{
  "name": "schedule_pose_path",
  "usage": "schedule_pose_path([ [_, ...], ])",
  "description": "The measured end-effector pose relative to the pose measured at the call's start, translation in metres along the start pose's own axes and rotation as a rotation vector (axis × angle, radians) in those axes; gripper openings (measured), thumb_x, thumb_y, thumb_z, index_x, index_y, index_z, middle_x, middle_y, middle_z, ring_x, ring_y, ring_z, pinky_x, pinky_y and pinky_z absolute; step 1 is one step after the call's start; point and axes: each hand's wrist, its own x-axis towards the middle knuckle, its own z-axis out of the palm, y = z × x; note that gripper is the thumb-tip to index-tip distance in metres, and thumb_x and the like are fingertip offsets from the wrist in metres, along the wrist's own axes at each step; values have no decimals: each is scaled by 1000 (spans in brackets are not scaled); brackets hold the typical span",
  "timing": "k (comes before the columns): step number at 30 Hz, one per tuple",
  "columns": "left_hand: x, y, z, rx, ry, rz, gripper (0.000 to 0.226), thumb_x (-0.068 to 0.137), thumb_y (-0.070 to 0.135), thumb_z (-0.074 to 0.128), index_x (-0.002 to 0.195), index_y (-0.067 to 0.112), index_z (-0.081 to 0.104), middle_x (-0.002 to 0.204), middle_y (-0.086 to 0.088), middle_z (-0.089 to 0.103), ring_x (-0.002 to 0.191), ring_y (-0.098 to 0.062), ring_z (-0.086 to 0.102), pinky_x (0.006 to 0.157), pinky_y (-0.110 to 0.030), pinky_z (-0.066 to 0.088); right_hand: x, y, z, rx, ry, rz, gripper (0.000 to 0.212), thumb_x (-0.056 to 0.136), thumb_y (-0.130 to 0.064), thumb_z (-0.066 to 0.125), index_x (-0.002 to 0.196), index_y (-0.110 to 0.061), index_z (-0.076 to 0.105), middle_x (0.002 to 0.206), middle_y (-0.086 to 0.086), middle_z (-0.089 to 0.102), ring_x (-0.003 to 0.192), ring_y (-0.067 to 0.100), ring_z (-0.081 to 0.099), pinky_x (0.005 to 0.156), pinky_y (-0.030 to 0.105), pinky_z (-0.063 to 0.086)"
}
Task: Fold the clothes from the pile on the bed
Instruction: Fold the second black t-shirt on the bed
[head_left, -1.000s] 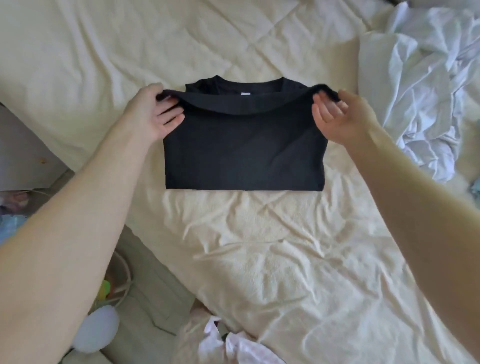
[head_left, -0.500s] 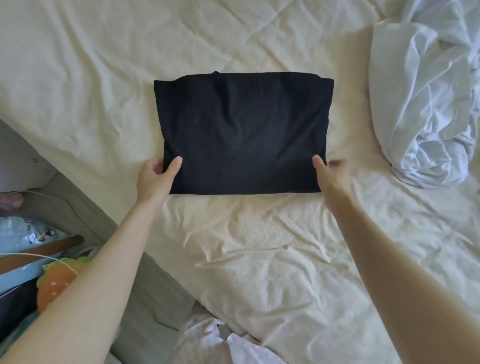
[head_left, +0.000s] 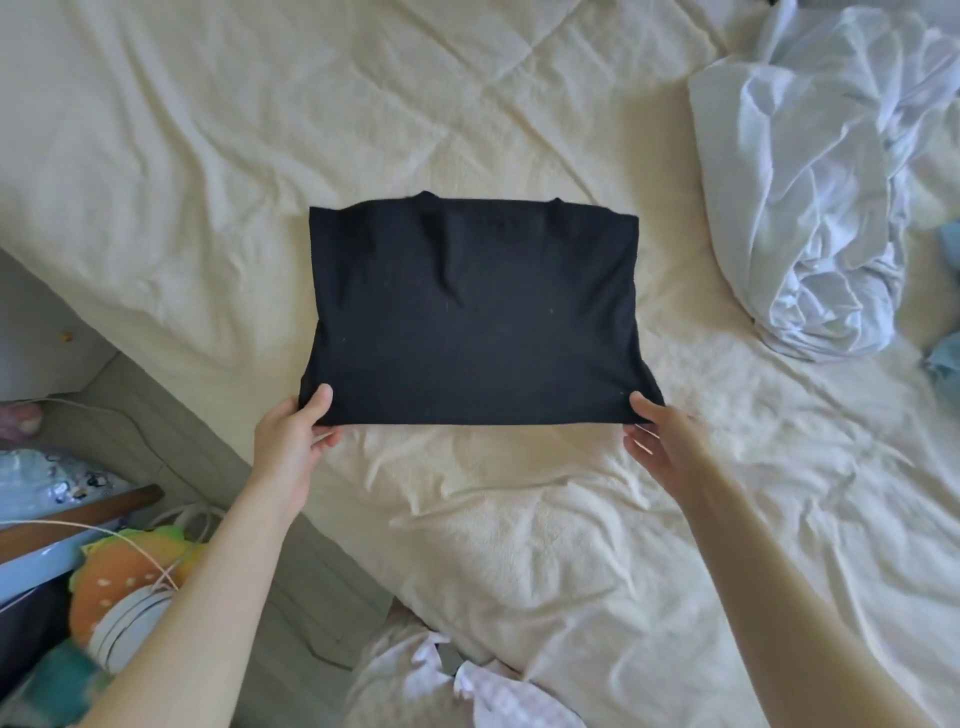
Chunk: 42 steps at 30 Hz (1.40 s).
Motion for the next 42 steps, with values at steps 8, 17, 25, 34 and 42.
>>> schedule_pose_path([
  [8, -17, -8, 24, 202, 135, 253, 23, 91, 27, 60, 79, 11, 49, 85, -4, 57, 78, -19, 58, 71, -30, 51, -21, 37, 54, -1092, 209, -1168, 33, 89, -13, 60, 121, -5, 60, 128, 15, 56, 123, 34, 48, 102, 46, 38],
  [17, -69, 10, 108, 423, 100, 794, 18, 92, 22, 59, 88, 10, 46, 76, -6, 59, 57, -5, 45, 59, -23, 35, -23, 20, 53, -326, -313, -394, 50, 98, -48, 34, 124, -13, 59, 124, 0, 63, 118, 15, 56, 99, 34, 44],
  [25, -75, -49, 190, 1249, -481, 1049, 39, 95, 23, 51, 132, 13, 49, 150, -1, 35, 142, -19, 24, 115, -38, 20, -11, -7, -11, 36, -237, -286, 42, 93, -50, 48, 115, -15, 57, 116, 4, 64, 105, 18, 65, 89, 34, 53],
  [34, -43, -71, 143, 1424, -250, 1069, 73, 81, -14, 48, 146, 15, 31, 158, -11, 12, 146, -33, 2, 116, -48, 15, -4, -12, 18, -426, -21, -325, 8, 82, -4, 62, 79, 3, 63, 75, 20, 63, 73, 34, 61, 68, 37, 53],
  [42, -26, -81, 138, 1677, -311, 1170, 93, 84, -13, 41, 143, 29, -17, 158, -5, -13, 139, -25, -24, 116, -44, -9, 11, 10, -1, -546, 149, -552, 21, 89, -19, 59, 107, -8, 58, 105, 5, 60, 96, 18, 58, 76, 21, 46],
])
